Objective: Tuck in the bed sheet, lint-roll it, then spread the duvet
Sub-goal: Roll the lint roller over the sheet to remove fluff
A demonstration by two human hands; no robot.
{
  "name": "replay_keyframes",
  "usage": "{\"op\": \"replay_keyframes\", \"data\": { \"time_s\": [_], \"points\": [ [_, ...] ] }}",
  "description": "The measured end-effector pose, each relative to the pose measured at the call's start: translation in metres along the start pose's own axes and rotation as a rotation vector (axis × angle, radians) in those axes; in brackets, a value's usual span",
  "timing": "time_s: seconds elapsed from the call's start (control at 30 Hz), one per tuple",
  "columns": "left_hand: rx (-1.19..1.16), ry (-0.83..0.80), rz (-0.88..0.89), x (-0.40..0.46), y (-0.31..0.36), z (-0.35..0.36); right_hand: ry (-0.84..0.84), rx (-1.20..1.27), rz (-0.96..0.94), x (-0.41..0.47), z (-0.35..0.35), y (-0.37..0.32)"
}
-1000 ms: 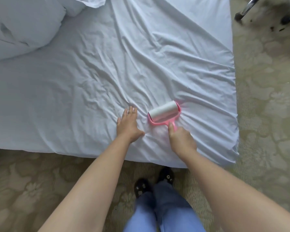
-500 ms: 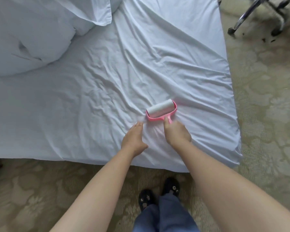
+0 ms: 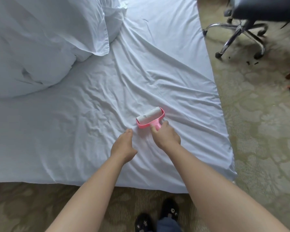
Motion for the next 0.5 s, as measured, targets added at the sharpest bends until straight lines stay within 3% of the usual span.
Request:
{"op": "replay_keyframes", "data": {
  "time_s": [0.2, 0.37, 0.5],
  "points": [
    [-0.031, -0.018, -0.013, 0.004, 0.007, 0.003, 0.100, -0.031, -0.224, -0.023, -0.007, 0.014],
    [-0.027, -0.030, -0.039, 0.013, 0.005, 0.007, 0.077, -0.086, -0.157, -0.035, 0.018, 0.038],
    [-0.009, -0.020, -0.056, 0.020, -0.003, 0.011, 0.060, -0.058, -0.139, -0.014, 0.019, 0.018]
  ]
}}
Point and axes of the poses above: each hand's wrist, its own x-axis towards the middle knuckle, its own z-axis out of the palm, y = z × x, the point moved 8 cm from there along x, towards the middle knuckle, and after that the axes turned 12 degrees about -x, right-handed, at the moved point
